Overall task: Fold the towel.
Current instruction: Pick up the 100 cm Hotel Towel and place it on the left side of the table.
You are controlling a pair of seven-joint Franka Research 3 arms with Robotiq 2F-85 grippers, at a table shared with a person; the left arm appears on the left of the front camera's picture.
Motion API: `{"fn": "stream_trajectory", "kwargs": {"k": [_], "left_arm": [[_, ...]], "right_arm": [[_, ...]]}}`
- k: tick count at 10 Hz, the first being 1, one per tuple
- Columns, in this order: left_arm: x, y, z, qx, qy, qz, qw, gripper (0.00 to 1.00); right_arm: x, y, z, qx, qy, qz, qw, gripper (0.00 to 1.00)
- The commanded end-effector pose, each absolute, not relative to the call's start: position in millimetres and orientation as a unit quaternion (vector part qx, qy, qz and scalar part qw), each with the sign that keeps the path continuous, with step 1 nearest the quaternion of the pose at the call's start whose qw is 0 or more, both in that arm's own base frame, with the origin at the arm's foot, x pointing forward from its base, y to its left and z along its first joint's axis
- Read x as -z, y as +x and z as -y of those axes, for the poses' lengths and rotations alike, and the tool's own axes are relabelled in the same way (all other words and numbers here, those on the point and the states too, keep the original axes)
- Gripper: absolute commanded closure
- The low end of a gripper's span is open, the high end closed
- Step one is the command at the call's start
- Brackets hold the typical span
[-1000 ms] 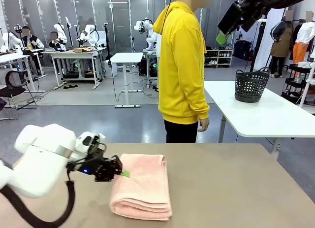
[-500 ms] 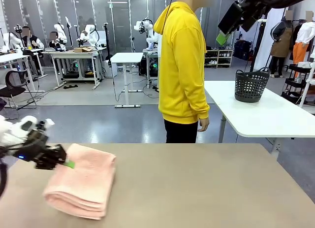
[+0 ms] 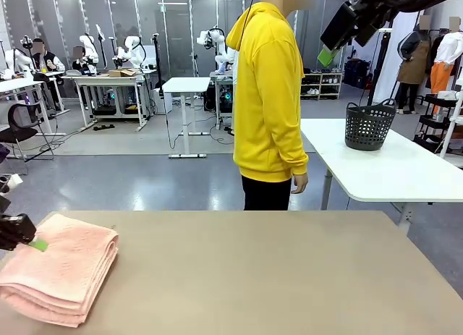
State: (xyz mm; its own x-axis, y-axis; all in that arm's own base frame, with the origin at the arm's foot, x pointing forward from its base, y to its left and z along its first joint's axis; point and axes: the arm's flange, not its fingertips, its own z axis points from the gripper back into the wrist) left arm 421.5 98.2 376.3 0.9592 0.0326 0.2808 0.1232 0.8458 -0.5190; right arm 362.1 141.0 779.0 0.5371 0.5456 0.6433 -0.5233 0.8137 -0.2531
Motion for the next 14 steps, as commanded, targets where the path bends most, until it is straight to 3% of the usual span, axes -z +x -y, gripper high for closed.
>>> {"fn": "stream_trajectory", "kwargs": {"k": [1, 2, 4, 5, 6, 7, 8, 10, 11, 12, 14], "left_arm": [[-372.4, 439.3, -123.4, 0.04, -0.274, 0.134, 0.952, 1.0], [-366.2, 441.1, -129.8, 0.045, -0.269, 0.128, 0.954, 1.0], [-351.4, 448.2, -134.7, 0.044, -0.278, 0.114, 0.953, 0.54], [-349.7, 448.9, -134.4, 0.046, -0.277, 0.115, 0.953, 0.48], [-353.1, 447.6, -132.6, 0.048, -0.271, 0.115, 0.955, 0.23], [-357.5, 445.0, -130.8, 0.05, -0.264, 0.114, 0.956, 0.17], [-361.0, 441.6, -130.1, 0.049, -0.254, 0.113, 0.959, 0.0], [-376.2, 430.2, -128.1, 0.043, -0.222, 0.109, 0.968, 0.0], [-383.2, 424.6, -126.7, 0.038, -0.205, 0.105, 0.972, 0.11], [-389.3, 420.1, -124.8, 0.034, -0.197, 0.107, 0.974, 0.02], [-403.0, 408.6, -111.6, 0.026, -0.178, 0.109, 0.978, 0.0]], "right_arm": [[-779.4, 361.9, -140.9, -0.302, -0.018, 0.369, 0.879, 0.0], [-779.4, 361.9, -140.9, -0.302, -0.018, 0.369, 0.879, 0.0], [-779.4, 361.9, -140.9, -0.302, -0.018, 0.369, 0.879, 0.0], [-779.4, 361.9, -140.9, -0.302, -0.018, 0.369, 0.879, 0.0], [-779.4, 361.9, -140.9, -0.302, -0.018, 0.369, 0.879, 0.0], [-779.4, 361.9, -140.9, -0.302, -0.018, 0.369, 0.879, 0.0], [-779.4, 361.9, -140.9, -0.302, -0.018, 0.369, 0.879, 0.0], [-779.4, 361.9, -140.9, -0.302, -0.018, 0.369, 0.879, 0.0], [-779.4, 361.9, -140.9, -0.302, -0.018, 0.369, 0.879, 0.0], [-779.4, 361.9, -140.9, -0.302, -0.018, 0.369, 0.879, 0.0], [-779.4, 361.9, -140.9, -0.302, -0.018, 0.369, 0.879, 0.0]]}}
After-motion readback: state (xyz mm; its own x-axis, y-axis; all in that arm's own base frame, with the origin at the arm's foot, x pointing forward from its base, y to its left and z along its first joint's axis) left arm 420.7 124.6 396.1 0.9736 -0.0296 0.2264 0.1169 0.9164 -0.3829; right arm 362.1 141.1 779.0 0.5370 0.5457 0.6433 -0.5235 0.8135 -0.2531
